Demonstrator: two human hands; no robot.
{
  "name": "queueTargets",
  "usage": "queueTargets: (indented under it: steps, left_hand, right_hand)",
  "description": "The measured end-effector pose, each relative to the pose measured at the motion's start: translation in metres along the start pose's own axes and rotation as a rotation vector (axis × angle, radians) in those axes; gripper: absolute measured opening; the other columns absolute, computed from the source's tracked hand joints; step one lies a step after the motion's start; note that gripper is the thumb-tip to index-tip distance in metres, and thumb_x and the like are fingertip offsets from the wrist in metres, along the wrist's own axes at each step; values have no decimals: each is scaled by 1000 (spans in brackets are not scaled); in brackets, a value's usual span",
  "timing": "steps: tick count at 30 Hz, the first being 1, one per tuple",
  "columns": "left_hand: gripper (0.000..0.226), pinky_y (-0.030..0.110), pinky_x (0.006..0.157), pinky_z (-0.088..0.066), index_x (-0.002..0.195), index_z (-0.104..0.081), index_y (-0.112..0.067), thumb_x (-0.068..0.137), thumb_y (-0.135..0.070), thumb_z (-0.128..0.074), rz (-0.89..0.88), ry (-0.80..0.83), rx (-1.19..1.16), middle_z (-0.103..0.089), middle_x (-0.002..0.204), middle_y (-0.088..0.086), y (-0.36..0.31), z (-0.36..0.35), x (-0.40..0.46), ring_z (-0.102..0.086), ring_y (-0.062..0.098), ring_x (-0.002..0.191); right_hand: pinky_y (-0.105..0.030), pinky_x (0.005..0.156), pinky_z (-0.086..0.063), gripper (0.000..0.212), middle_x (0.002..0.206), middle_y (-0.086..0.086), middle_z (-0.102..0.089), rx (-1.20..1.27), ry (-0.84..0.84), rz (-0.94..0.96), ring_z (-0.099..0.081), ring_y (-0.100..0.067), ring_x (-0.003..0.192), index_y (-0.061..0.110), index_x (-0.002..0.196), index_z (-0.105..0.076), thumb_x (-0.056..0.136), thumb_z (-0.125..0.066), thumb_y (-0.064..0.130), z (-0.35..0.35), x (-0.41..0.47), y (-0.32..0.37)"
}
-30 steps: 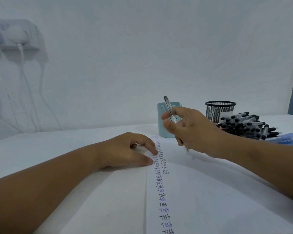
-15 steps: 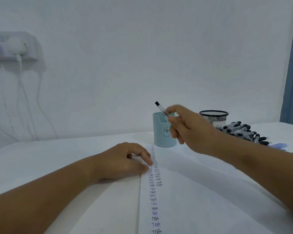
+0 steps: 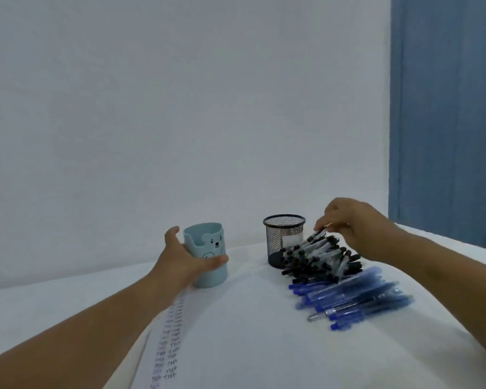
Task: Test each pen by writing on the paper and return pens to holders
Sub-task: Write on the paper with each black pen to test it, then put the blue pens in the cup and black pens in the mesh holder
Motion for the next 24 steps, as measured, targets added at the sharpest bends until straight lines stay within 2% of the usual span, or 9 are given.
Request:
queueTargets:
  steps: [1, 3, 6, 10, 13, 15, 17, 20, 24]
  left_hand:
    - [127, 43, 103, -45, 152, -22, -26, 53, -30, -101, 15, -38, -55, -52, 135, 2, 5, -8, 5, -54, 24, 119]
    - [110, 50, 97, -53, 136, -42, -21, 45, -31, -102, 17, -130, -92, -61, 126, 5, 12, -19, 11, -62, 26, 110]
    - [83, 40, 80, -57, 123, -52, -22, 55, -27, -100, -70, -221, -56, -65, 114, -1, 8, -29, 6, -65, 20, 99]
    - [77, 26, 66, -50, 127, -52, -29, 63, -22, -95, -239, -156, -7, -64, 109, -8, -22, -36, -20, -63, 10, 93]
    - [70, 21, 63, -47, 117, -54, -41, 63, -19, -94, -276, -50, 32, -65, 104, -13, -30, -47, -50, -64, 3, 85]
    - [70, 21, 66, -49, 114, -55, -45, 61, -23, -95, -313, -36, 67, -66, 106, -16, -25, -50, -70, -62, -5, 86]
    - [74, 25, 77, -52, 118, -53, -49, 59, -34, -96, -383, -55, 188, -63, 111, -22, -19, -49, -81, -60, -5, 95]
    - [79, 39, 94, -51, 120, -48, -54, 58, -40, -95, -473, -103, 295, -57, 116, -29, -19, -43, -87, -55, -7, 105]
    - [85, 46, 99, -49, 129, -46, -50, 57, -52, -92, -550, -90, 362, -53, 121, -28, -20, -44, -99, -53, -6, 110]
  right_hand:
    - [-17, 73, -39, 38, 91, 6, -59, 13, -12, -6, -51, 0, 81, 22, 98, -81, 88, -64, -11, -5, -4, -6]
    - [-15, 74, -37, 39, 93, 3, -60, 21, 12, -7, -50, -7, 83, 22, 102, -81, 89, -62, -9, -14, -5, -15]
    - [-5, 76, -34, 41, 96, 3, -65, 14, 46, 34, -53, -12, 88, 24, 109, -79, 87, -64, -8, -25, -3, -17]
    - [-24, 86, -45, 28, 103, 4, -75, 4, -46, 31, -60, -15, 95, 24, 120, -74, 93, -71, 20, -26, -4, -15]
    - [-34, 85, -51, 15, 97, 10, -74, -28, -91, 20, -60, -11, 91, 27, 103, -79, 90, -73, 33, -20, -6, -13]
    - [-32, 82, -50, 15, 95, 11, -72, -45, -86, 1, -58, -8, 87, 27, 95, -80, 89, -73, 38, -19, -8, -10]
    - [-29, 82, -49, 18, 96, 12, -71, -58, -63, -40, -58, -7, 88, 27, 95, -80, 90, -71, 42, -19, -8, -6]
    - [-31, 86, -51, 15, 98, 10, -71, -25, -60, -95, -62, -10, 90, 25, 98, -79, 93, -69, 35, -16, -9, 0]
    - [-19, 80, -46, 15, 100, 10, -69, 92, 11, -159, -62, -8, 90, 25, 106, -76, 94, -69, 27, -6, -17, 6]
Point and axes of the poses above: each hand's wrist, its own x-axis towards the middle knuckle, its own z-axis out of the back of the hand, y = z × x, the point moved 2 cm from there along x, towards the middle knuckle
